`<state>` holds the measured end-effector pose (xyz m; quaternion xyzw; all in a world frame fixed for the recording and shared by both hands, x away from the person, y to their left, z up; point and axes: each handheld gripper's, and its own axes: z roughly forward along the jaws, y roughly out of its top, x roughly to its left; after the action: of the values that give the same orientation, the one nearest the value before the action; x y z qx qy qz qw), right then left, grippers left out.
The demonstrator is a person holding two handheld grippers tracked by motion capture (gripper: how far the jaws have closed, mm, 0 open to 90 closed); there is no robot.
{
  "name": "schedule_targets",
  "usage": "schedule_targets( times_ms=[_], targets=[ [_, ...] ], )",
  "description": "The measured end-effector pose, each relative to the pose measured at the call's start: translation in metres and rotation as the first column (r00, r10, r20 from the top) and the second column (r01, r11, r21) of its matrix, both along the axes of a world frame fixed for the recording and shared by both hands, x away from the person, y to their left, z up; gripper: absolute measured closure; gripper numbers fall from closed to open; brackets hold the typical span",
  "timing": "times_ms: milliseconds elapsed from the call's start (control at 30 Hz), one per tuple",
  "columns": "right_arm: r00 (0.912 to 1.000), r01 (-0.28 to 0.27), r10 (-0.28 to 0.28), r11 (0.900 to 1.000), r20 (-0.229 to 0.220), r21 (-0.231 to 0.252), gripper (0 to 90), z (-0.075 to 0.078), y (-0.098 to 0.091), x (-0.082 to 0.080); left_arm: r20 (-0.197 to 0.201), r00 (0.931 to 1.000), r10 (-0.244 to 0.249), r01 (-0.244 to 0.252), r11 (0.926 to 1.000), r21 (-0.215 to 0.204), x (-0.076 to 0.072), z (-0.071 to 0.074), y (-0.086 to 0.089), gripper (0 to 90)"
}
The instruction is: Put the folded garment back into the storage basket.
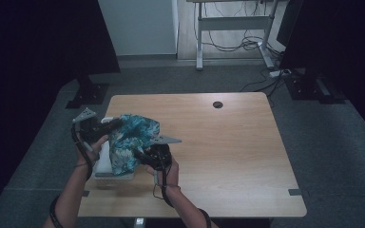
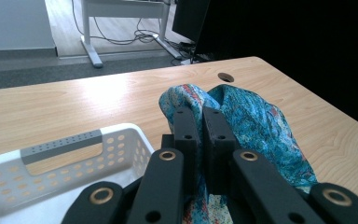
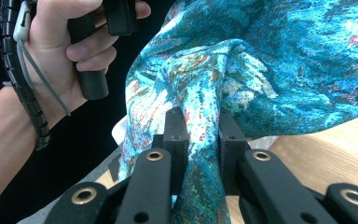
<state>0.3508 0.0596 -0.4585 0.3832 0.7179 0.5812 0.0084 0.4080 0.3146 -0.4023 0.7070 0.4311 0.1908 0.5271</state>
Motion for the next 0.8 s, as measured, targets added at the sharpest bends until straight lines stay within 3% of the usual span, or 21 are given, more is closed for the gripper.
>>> schedule_targets(
  times_ms=[800],
  targets=[
    [0.9992, -0.037, 0.037, 0.9992, -0.013, -0.01, 77.5, -0.004, 0.033, 0.007, 0.002, 0.999, 0.045, -0.045, 0.9988, -0.02, -0.002, -0.001, 0.033, 85.6]
  ],
)
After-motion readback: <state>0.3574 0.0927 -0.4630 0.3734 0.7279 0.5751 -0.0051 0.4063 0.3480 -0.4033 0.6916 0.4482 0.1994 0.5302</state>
